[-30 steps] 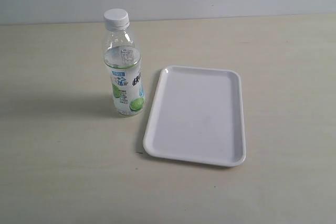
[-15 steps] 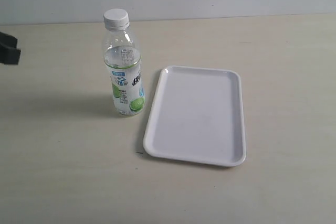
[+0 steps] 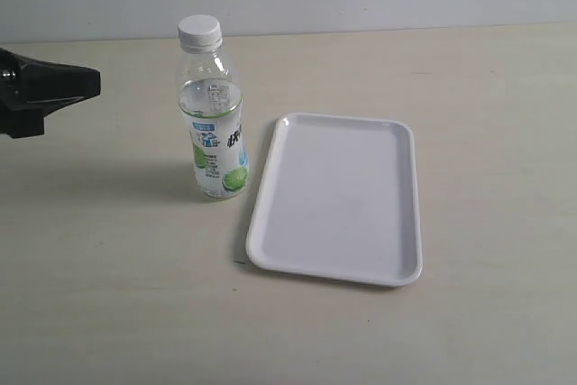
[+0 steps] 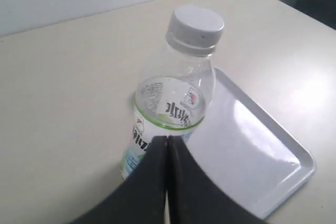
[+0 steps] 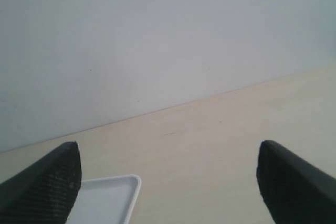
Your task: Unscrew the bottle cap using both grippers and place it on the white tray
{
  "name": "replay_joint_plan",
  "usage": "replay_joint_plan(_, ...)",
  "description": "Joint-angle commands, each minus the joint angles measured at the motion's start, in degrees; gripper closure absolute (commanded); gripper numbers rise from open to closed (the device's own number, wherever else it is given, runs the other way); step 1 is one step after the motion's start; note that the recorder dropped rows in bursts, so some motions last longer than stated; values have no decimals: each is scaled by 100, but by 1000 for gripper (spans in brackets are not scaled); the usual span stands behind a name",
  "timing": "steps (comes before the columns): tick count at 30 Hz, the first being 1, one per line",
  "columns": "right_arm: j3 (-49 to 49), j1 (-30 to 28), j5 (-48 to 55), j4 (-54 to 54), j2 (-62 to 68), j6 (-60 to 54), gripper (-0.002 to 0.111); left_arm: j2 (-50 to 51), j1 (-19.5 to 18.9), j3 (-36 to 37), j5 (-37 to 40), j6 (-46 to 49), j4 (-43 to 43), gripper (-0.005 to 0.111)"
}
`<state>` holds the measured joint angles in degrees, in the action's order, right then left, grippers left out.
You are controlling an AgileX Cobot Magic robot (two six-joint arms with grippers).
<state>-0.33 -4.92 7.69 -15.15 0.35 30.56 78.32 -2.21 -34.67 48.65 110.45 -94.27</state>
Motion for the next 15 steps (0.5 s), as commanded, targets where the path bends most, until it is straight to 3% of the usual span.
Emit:
replay_joint_plan(1, 33, 24, -51, -18, -35, -44, 23, 398, -103, 19, 1068, 631, -124, 107)
replay_joint_plan(4, 33, 24, -51, -18, -35, -44, 23, 753, -103, 8, 1360, 973, -42, 107)
replay_joint_plan(8, 33, 24, -51, -18, -35, -44, 23, 1218, 43, -116, 451, 973, 374, 107)
replay_joint_plan(15, 33, 24, -51, -18, -35, -44, 23, 1885, 288, -453, 351, 973, 992, 103)
